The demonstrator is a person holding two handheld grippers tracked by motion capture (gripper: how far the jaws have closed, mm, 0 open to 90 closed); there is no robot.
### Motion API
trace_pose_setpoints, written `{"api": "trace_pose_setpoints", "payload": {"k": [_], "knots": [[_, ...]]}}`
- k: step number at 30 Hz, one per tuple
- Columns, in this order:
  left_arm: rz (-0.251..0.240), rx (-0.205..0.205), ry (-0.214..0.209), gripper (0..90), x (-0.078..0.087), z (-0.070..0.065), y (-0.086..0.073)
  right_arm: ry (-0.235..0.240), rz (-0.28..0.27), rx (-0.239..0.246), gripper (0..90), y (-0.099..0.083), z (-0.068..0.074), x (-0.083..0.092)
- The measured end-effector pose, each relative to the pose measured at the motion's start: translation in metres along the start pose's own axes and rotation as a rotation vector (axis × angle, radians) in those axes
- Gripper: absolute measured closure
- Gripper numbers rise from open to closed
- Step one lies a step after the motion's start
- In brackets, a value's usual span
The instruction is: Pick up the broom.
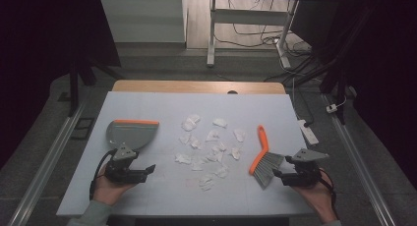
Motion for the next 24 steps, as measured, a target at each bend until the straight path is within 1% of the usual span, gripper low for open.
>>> {"api": "trace_pose_setpoints", "payload": {"k": [2, 12, 14, 18, 24], "knots": [[-0.001, 0.000, 0.001, 20.4, 0.000, 0.000, 0.000, 0.000, 0.001, 0.004, 27.2, 0.000, 0.000, 0.000], [0.000, -0.008, 0.005, 20.4, -0.001, 0.000, 0.000, 0.004, 0.008, -0.009, 28.3, 0.001, 0.004, 0.000], [-0.003, -0.009, 0.003, 20.4, -0.001, 0.000, 0.000, -0.007, 0.015, -0.012, 28.8, 0.004, 0.004, 0.000], [-0.003, -0.009, 0.002, 20.4, -0.001, 0.001, 0.000, -0.013, 0.019, -0.014, 29.4, 0.009, 0.005, 0.003], [-0.004, -0.012, 0.000, 20.5, -0.001, 0.001, 0.000, -0.023, 0.029, -0.031, 30.1, 0.021, 0.003, 0.007]]}}
Point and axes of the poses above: each handheld gripper's, and its own axes: x roughly backward along the jaws, y roughly out of its top, z roughly to its left, the point moved 7 cm from there along -x, roughly forward along the jaws, and after that the axes turned 6 degrees about -z, right-handed, at the moved point
